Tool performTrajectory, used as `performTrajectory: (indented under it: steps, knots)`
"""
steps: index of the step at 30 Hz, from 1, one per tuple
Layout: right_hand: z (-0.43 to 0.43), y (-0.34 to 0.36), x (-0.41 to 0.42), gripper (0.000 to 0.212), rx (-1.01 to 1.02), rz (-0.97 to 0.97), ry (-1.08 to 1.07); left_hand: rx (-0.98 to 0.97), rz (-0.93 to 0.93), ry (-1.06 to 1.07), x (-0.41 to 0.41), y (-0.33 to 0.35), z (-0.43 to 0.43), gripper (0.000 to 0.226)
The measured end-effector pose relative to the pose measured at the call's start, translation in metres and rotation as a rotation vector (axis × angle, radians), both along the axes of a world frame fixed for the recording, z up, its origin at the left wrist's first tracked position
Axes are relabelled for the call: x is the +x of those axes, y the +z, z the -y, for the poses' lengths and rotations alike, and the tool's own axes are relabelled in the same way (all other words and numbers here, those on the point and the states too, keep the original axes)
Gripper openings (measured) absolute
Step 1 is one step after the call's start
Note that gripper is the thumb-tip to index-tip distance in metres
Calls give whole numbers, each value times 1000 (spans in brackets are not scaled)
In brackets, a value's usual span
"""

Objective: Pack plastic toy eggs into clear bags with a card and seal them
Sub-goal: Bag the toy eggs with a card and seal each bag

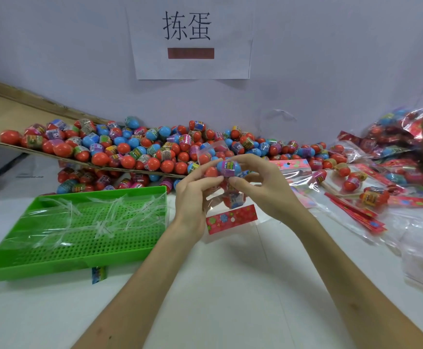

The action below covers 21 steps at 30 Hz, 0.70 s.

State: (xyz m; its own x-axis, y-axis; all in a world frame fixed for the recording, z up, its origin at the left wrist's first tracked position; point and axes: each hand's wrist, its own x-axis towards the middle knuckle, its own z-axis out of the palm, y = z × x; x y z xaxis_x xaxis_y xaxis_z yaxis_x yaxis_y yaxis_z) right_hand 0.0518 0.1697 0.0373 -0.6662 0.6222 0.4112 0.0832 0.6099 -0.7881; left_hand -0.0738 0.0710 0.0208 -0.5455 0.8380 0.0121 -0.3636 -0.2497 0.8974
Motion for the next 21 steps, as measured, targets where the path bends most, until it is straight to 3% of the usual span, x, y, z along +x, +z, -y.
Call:
performTrajectory:
  steps: [13,18,21]
  knots:
    - [6,2,-2,27,-168,-85,16,-5,-72,121,-1,-1,-4,22]
    - [7,2,-4,4,-236,-116,19,22,-146,133,-2,0,-3,33]
    - [7,1,-6,10,-219,-137,-38,35,-115,111,0,2,-3,23]
